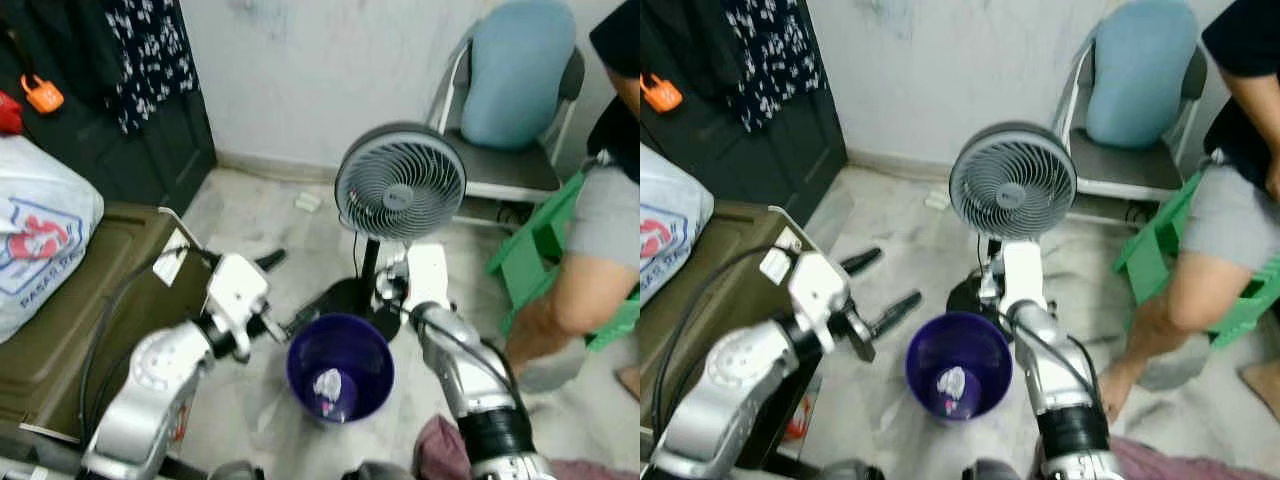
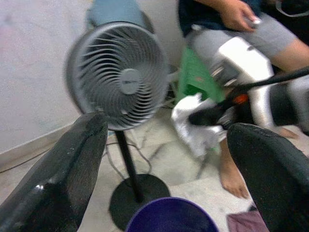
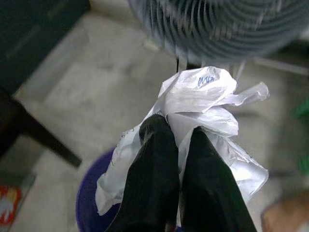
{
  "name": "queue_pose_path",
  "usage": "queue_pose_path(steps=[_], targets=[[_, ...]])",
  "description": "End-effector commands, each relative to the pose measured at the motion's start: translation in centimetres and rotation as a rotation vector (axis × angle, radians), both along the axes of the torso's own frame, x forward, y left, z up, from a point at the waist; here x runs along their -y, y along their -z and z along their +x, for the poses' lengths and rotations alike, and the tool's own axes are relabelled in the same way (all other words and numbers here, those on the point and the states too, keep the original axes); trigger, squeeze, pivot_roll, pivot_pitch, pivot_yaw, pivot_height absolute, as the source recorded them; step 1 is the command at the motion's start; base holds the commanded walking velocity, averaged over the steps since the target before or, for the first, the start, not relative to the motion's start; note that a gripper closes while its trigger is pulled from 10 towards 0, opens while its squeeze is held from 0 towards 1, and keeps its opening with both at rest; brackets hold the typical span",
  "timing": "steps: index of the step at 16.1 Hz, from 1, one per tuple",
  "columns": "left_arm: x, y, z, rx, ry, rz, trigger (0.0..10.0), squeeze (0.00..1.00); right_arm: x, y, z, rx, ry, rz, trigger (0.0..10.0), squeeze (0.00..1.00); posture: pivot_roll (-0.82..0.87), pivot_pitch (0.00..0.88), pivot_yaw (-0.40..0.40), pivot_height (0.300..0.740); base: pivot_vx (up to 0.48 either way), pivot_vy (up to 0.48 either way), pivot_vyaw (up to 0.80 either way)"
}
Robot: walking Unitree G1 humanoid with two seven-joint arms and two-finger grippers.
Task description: Clean up the room
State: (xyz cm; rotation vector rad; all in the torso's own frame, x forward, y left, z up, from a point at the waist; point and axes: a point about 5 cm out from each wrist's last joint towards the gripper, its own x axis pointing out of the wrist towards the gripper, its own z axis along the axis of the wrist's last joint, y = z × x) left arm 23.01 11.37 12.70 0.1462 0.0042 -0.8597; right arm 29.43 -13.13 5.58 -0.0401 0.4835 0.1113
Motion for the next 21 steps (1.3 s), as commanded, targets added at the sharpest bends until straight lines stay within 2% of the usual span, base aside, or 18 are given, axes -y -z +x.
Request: queue_pose_path(steps=[1, 2, 4, 8, 10, 14, 16, 20, 21], targets=[[0.0, 0.0, -0.9, 0.008, 0.039, 0.051, 10.0, 0.00, -0.3, 0.2, 0.0, -0.007, 0.009, -0.017, 10.0, 0.00, -0.03, 0.103, 0.029, 0.740, 0.000, 0.000, 0.00], [-0.4, 0.1, -1.7, -0.005, 0.045, 0.075, 10.0, 0.00, -0.7, 0.3, 0.2, 0.000, -0.001, -0.037, 10.0, 0.00, -0.02, 0.123, 0.039, 0.740, 0.000, 0.000, 0.00], [-1.0, 0.3, -2.3, -0.004, 0.046, 0.117, 10.0, 0.00, -1.1, 0.8, 0.2, -0.023, 0.011, -0.035, 10.0, 0.00, -0.01, 0.155, 0.063, 0.740, 0.000, 0.000, 0.00], [-2.3, 0.4, -2.5, -0.011, 0.015, 0.179, 10.0, 0.00, -2.1, 1.3, 0.5, -0.039, 0.049, -0.026, 10.0, 0.00, 0.02, 0.214, 0.116, 0.740, 0.000, 0.000, 0.00], [-2.7, 0.1, -3.0, -0.021, 0.042, 0.208, 10.0, 0.00, -2.3, 1.6, 1.1, -0.045, 0.073, -0.040, 10.0, 0.00, 0.04, 0.244, 0.141, 0.740, 0.000, 0.000, 0.00], [-3.0, 0.1, -4.0, -0.055, 0.065, 0.219, 10.0, 0.00, -1.9, 1.7, 2.2, -0.053, 0.137, -0.051, 10.0, 0.00, 0.07, 0.276, 0.173, 0.740, 0.000, 0.000, 0.00], [-3.0, 0.1, -4.8, -0.060, 0.095, 0.240, 10.0, 0.00, -2.4, 1.6, 2.8, -0.044, 0.145, -0.036, 10.0, 0.00, 0.09, 0.282, 0.183, 0.740, 0.000, 0.000, 0.00], [-3.6, -0.3, -4.7, -0.074, 0.063, 0.240, 10.0, 0.00, -3.7, 1.2, 3.7, -0.020, 0.130, -0.013, 10.0, 0.00, 0.12, 0.283, 0.192, 0.740, 0.000, 0.000, 0.00], [-3.6, -0.2, -5.1, -0.079, 0.069, 0.244, 10.0, 0.00, -3.9, 1.0, 3.9, -0.011, 0.120, 0.006, 10.0, 0.78, 0.12, 0.282, 0.193, 0.740, 0.000, 0.000, 0.00]])
